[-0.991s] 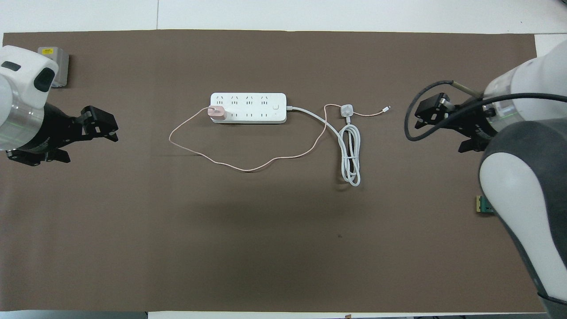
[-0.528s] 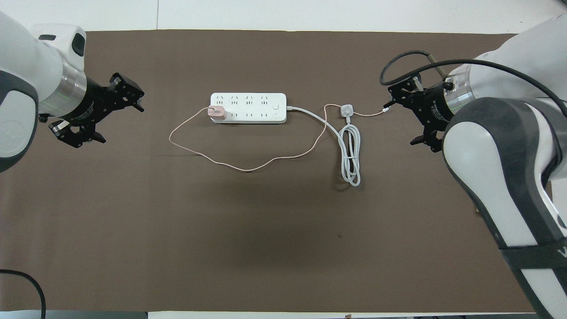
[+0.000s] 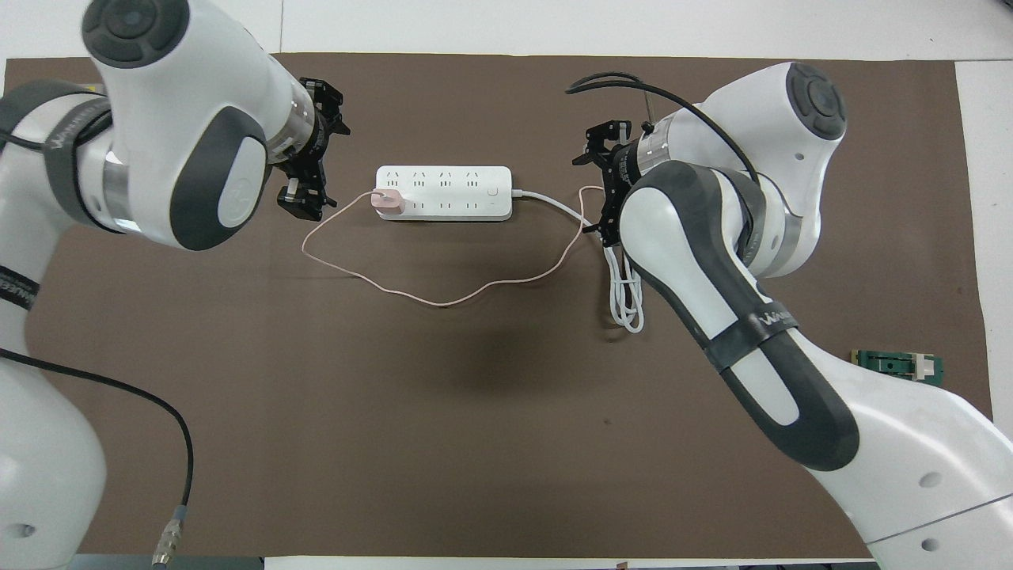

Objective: Unplug charger and place it aside
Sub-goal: 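Reach the left gripper to the pink charger while the right gripper reaches the strip, then grasp the pink charger with the left gripper while the right gripper holds the strip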

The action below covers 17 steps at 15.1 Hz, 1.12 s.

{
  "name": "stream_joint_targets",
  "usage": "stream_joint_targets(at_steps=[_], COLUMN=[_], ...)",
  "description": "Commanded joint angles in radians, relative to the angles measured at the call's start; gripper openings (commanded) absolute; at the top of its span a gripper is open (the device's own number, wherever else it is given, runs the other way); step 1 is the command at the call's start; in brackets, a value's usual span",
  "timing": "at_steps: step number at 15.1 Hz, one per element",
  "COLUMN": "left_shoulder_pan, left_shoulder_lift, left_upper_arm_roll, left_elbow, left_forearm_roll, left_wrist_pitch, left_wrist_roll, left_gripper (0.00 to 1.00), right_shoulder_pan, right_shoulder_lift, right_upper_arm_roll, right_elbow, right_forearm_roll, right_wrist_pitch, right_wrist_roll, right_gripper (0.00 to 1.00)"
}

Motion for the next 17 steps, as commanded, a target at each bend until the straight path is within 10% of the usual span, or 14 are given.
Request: stream_joint_targets(at_steps=[1, 17], left_shoulder_pan=[-0.039, -0.061], left_shoulder_lift=[0.069, 0.271], left_upper_arm_roll=[0.018, 0.017], left_elbow=[0.067, 0.159], left_forearm_roll=[0.055, 0.054], left_wrist_pitch=[-0.007, -0.015], left_wrist_roll=[-0.138, -0.187], left_gripper=[1.00, 1.00], right_shoulder_pan=[0.056, 0.092], right_shoulder_lift=[0.071, 0.481], right_upper_arm_roll=[-0.001, -0.001], right_elbow=[0.074, 0.537], right_forearm_roll=[0.021, 0.005], right_wrist_pitch=[0.033, -0.031], right_wrist_roll=[0.124, 0.211], right_gripper=[1.00, 1.00])
